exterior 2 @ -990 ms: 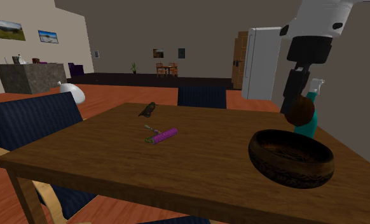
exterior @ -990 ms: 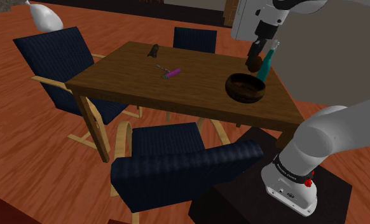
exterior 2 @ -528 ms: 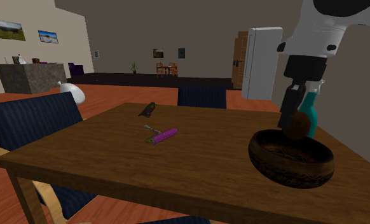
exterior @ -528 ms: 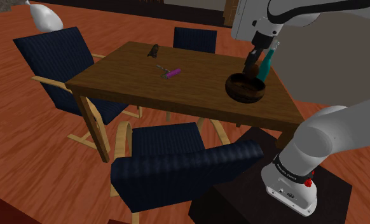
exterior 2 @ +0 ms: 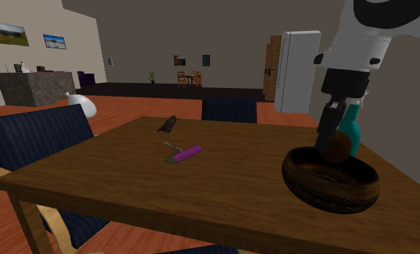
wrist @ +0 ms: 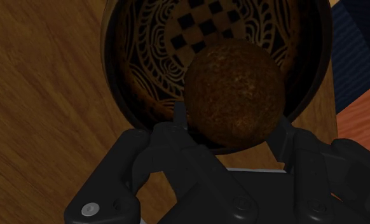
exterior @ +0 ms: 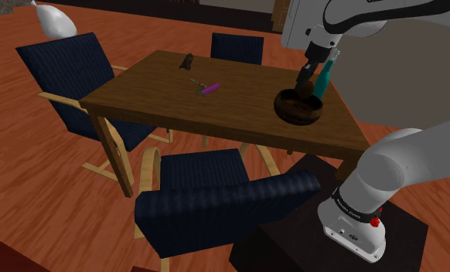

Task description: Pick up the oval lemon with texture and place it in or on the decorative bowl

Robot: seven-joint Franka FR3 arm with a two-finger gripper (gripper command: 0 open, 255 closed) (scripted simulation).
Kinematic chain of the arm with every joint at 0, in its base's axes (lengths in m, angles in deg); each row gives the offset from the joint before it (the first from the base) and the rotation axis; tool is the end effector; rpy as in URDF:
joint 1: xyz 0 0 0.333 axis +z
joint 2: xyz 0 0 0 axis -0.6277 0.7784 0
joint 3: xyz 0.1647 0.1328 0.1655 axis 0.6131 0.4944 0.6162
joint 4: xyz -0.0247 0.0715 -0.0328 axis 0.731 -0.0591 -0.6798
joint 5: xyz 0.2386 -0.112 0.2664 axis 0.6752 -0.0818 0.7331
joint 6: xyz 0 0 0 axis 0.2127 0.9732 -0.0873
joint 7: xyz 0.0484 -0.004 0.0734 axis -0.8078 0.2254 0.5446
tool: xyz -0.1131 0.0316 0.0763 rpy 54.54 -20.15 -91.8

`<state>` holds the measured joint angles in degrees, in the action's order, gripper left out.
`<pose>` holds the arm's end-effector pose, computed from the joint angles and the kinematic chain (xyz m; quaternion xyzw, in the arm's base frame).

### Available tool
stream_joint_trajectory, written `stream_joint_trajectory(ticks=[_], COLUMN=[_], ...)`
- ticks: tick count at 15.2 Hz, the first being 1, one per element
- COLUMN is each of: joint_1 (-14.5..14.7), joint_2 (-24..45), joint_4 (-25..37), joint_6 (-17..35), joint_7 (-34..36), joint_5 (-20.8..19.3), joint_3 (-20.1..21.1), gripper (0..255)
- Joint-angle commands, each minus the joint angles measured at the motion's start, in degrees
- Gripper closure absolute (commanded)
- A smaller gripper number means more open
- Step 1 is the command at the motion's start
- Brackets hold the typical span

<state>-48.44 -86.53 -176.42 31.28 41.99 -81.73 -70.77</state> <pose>0.3637 -0.1364 0.4329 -0.9936 -0.0961 -0.0504 0.0302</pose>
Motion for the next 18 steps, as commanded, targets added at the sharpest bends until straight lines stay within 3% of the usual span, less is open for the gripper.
stream_joint_trajectory(ticks=[1, 2, 7, 11, 18], joint_1=[0.0, 0.0, 0.0, -0.1, -0.1], joint_2=[0.0, 0.0, 0.0, -1.0, -1.0], joint_4=[0.0, 0.0, 0.0, 6.6, 6.6], joint_6=[0.0, 0.0, 0.0, -7.6, -7.6], joint_7=[0.0, 0.0, 0.0, 0.1, 0.1], joint_5=[0.0, 0.0, 0.0, 0.0, 0.0], joint_3=[0.0, 0.0, 0.0, 0.2, 0.2], gripper=[255, 0, 0, 0, 0])
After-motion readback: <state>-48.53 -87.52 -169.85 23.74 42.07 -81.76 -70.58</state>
